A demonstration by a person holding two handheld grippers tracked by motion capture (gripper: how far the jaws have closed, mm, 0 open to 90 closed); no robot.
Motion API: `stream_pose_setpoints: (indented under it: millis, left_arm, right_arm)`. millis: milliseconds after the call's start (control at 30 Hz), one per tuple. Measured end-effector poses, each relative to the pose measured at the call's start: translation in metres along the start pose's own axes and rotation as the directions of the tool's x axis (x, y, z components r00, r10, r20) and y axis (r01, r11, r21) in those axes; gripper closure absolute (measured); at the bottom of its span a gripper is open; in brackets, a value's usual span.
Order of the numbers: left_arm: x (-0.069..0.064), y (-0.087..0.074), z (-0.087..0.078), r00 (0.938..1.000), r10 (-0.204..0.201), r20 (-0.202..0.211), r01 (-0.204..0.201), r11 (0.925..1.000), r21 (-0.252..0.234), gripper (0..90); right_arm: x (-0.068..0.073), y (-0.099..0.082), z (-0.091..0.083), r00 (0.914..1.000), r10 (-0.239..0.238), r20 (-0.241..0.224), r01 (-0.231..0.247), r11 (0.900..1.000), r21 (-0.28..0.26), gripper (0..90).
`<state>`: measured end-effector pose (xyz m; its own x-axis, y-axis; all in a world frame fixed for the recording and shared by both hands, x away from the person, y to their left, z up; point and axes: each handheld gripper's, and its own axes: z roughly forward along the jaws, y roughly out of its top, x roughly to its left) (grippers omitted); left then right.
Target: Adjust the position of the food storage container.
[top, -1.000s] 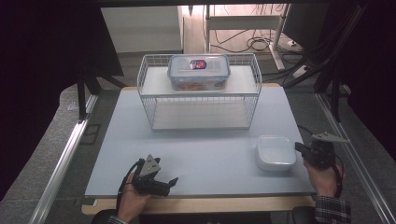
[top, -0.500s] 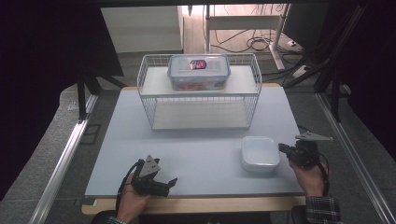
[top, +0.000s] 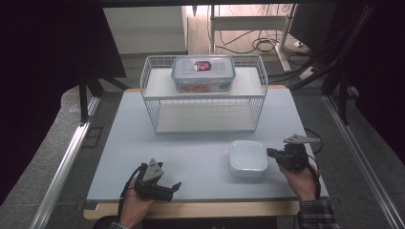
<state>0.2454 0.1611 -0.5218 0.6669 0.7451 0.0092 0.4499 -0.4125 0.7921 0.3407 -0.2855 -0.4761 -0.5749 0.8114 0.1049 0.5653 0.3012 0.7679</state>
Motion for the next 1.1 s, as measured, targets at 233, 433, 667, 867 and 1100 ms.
stream_pose_setpoints:
  millis: [233,433,667,867,1100]
  left_arm:
    - [0.000,0.000,0.001,1.0000,0.002,0.000,-0.002,1.0000,0.002,3.8]
    - [-0.001,0.000,0.001,1.0000,0.004,-0.002,-0.004,1.0000,0.005,3.8]
    - [-0.001,0.000,0.002,1.0000,0.000,0.002,0.000,0.9999,0.010,3.9]
    - [-0.001,0.000,0.002,1.0000,0.002,0.003,-0.002,0.9999,0.013,4.0]
    - [-0.001,0.000,0.001,1.0000,-0.006,0.007,0.006,0.9999,0.011,4.2]
  right_arm:
    - [0.018,0.006,0.014,0.9985,-0.017,-0.051,0.017,0.9998,0.004,89.6]
    - [0.034,0.010,0.025,0.9940,-0.031,-0.105,0.032,0.9994,0.013,89.5]
    - [0.047,0.012,0.033,0.9893,-0.048,-0.138,0.050,0.9987,0.011,89.2]
    - [0.057,0.016,0.043,0.9853,-0.052,-0.163,0.054,0.9985,0.010,89.0]
    - [0.069,0.021,0.054,0.9781,-0.084,-0.190,0.088,0.9961,0.009,86.6]
